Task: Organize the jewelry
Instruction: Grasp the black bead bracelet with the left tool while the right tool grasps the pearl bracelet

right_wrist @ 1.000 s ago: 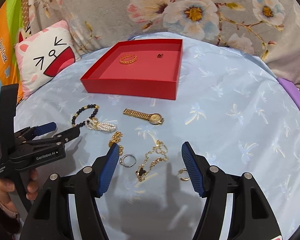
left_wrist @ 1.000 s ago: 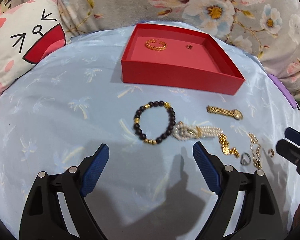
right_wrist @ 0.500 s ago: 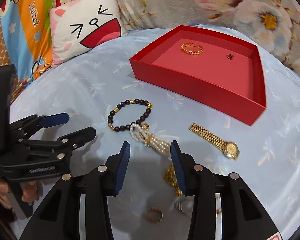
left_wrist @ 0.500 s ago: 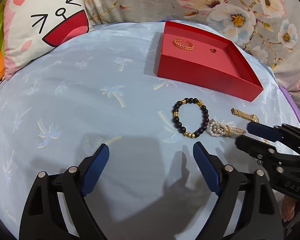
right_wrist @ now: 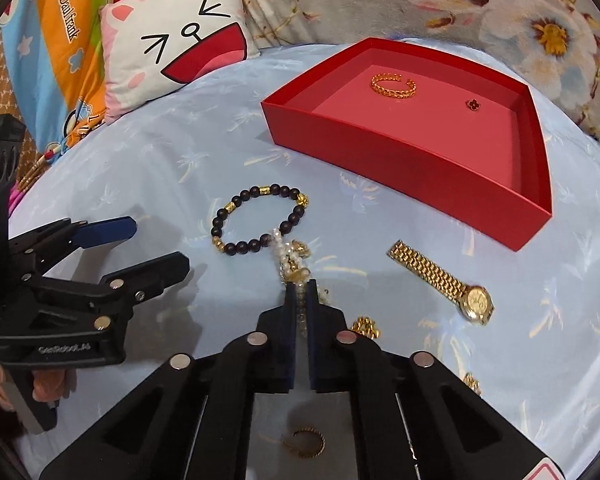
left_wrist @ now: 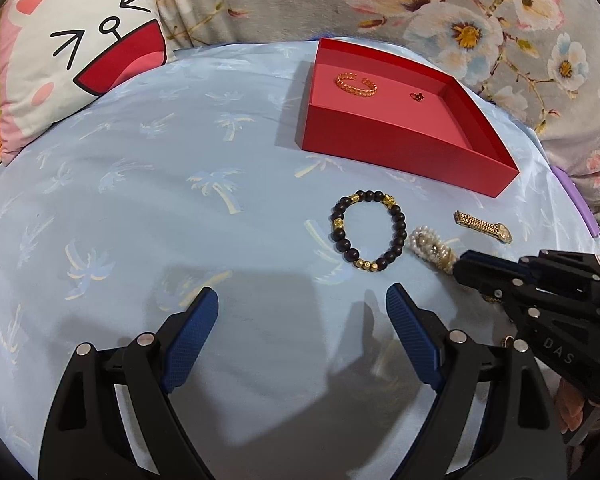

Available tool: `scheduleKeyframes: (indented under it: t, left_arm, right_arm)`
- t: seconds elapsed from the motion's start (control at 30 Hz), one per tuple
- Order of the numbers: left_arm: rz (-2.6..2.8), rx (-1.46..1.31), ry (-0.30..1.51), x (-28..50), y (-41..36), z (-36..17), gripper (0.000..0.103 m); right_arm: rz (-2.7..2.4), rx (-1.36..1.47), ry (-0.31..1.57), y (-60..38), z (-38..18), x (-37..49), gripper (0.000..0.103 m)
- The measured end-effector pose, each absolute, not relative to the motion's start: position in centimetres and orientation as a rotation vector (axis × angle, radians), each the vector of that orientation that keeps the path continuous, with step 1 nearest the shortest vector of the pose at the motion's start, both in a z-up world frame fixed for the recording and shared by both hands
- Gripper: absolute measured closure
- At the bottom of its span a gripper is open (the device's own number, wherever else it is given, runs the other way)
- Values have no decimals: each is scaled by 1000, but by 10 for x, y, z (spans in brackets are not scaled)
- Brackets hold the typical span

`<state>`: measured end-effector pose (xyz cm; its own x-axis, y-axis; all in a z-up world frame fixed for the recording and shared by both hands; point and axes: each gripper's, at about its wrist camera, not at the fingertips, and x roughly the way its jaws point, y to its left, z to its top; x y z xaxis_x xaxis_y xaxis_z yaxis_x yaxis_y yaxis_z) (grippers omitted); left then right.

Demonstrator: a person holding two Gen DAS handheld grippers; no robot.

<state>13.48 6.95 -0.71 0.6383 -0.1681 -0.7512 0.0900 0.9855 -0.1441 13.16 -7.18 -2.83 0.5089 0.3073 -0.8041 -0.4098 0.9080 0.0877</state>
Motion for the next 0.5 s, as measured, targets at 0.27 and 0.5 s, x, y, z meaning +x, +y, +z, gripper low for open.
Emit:
scheduleKeyframes:
  t: [0.27,0.5]
  left_arm:
    - [-148,-88,867,134,67,-7,20]
    - [-173,-91,867,138,61,-4,20]
  right_arm:
    - [399,-61,906,-89,-8,114,99]
    - [377,-11,872,-106,7,87,99]
